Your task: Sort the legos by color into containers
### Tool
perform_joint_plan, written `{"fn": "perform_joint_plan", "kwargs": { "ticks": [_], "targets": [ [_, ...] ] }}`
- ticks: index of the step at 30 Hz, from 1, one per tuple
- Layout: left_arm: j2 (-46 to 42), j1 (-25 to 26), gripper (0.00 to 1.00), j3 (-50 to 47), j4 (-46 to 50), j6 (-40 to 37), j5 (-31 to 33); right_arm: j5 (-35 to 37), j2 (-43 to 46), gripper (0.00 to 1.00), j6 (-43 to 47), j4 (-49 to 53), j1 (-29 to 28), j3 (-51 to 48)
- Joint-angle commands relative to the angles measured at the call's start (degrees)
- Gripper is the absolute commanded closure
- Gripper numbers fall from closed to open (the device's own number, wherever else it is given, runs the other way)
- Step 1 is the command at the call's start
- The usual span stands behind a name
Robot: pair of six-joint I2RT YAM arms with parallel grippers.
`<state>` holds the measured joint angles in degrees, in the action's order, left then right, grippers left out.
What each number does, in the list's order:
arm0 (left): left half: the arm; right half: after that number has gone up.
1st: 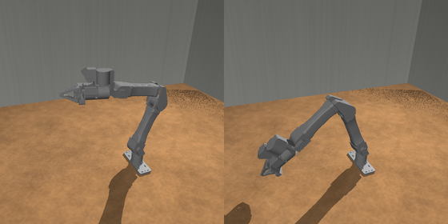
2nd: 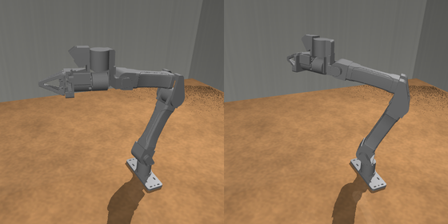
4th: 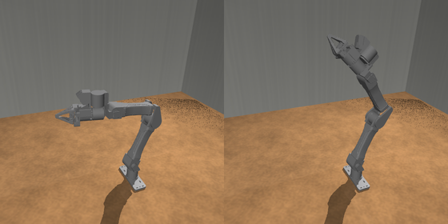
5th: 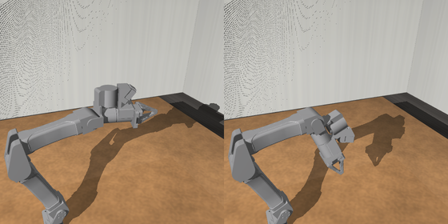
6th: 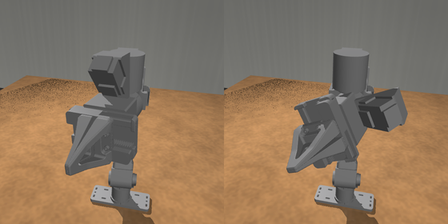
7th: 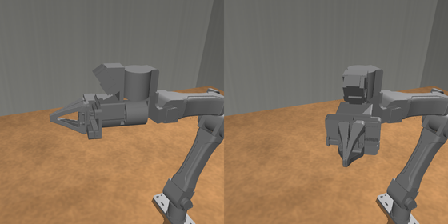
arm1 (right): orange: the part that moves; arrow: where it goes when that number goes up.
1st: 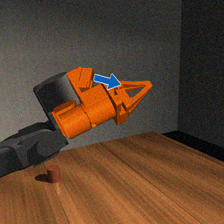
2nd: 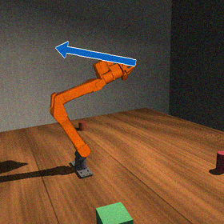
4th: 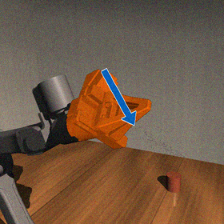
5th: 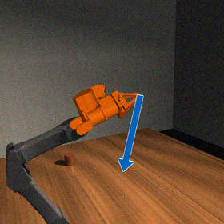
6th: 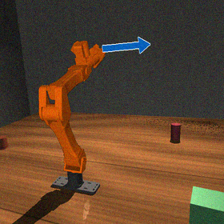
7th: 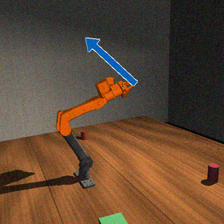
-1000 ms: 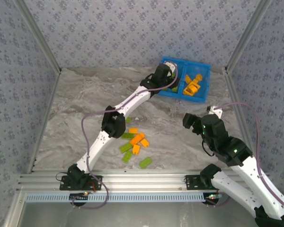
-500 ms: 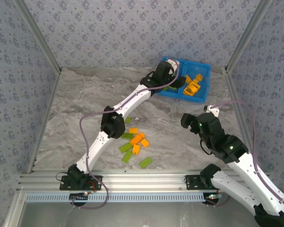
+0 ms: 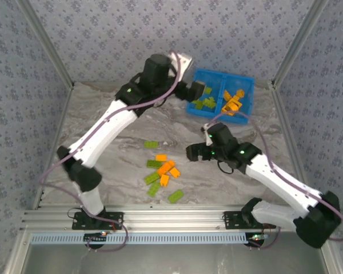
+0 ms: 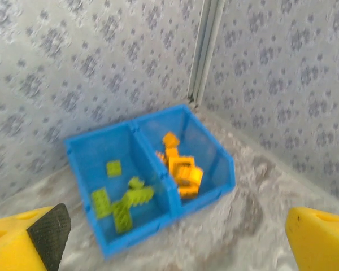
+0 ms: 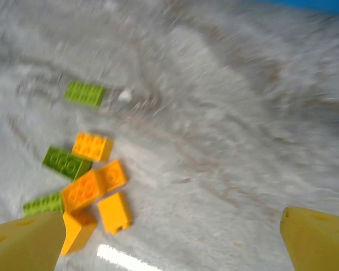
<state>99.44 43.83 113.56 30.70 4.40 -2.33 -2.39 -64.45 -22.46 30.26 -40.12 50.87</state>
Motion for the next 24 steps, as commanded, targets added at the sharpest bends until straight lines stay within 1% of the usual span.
{"fn": "perform_joint_plan", "kwargs": {
  "ticks": [1, 2, 4, 7, 9, 11, 13, 18, 19, 21, 24],
  "targets": [
    [-6.83, -0.46, 0.01, -13.11, 1.1, -2.95, 6.19, -8.3, -6.75, 0.01, 6.62, -1.73, -2.82, 3.37],
    [-9.92, -0.42, 0.01, -16.9, 1.26, -2.76, 7.9, -8.99, -9.35, 0.02, 8.18, -1.4, -4.04, 4.02],
    [-15.09, -0.5, 0.01, -24.1, 1.46, -1.85, 10.34, -8.18, -14.23, 0.03, 10.73, -0.94, -6.58, 4.98],
    [-22.09, -0.56, 0.01, -34.16, 1.62, 0.21, 12.31, -7.01, -19.48, 0.06, 13.3, -3.27, -8.77, 4.75],
    [-25.91, -0.5, 0.01, -39.45, 2.2, 1.57, 12.83, -7.33, -22.5, 0.1, 14.53, -4.48, -9.46, 4.9],
    [-29.67, -0.53, 0.01, -43.67, 3.69, 3.07, 13.3, -7.01, -25.62, 0.18, 15.55, -4.86, -10.37, 5.56],
    [-33.08, -0.5, 0.01, -46.64, 5.3, 4.67, 14.08, -6.12, -27.86, 0.23, 16.08, -5.04, -11.43, 5.95],
    [-41.36, -0.6, 0.01, -54.2, 5.8, 7.77, 16.6, -4.81, -32.92, 0.25, 16.74, -5.59, -13.68, 7.01],
    [-42.4, -0.59, 0.01, -55.28, 5.45, 8.13, 17.18, -4.3, -33.88, 0.27, 16.58, -5.7, -14.14, 7.24],
    [-43.57, -0.7, 0.01, -56.85, 4.99, 8.6, 17.89, -3.04, -35.56, 0.34, 16.4, -6.08, -14.88, 7.73],
    [-43.21, -0.77, 0.01, -56.97, 5.05, 8.85, 18.16, 0.83, -37.15, 0.44, 15.54, -5.71, -15.71, 8.01]
  ]
}}
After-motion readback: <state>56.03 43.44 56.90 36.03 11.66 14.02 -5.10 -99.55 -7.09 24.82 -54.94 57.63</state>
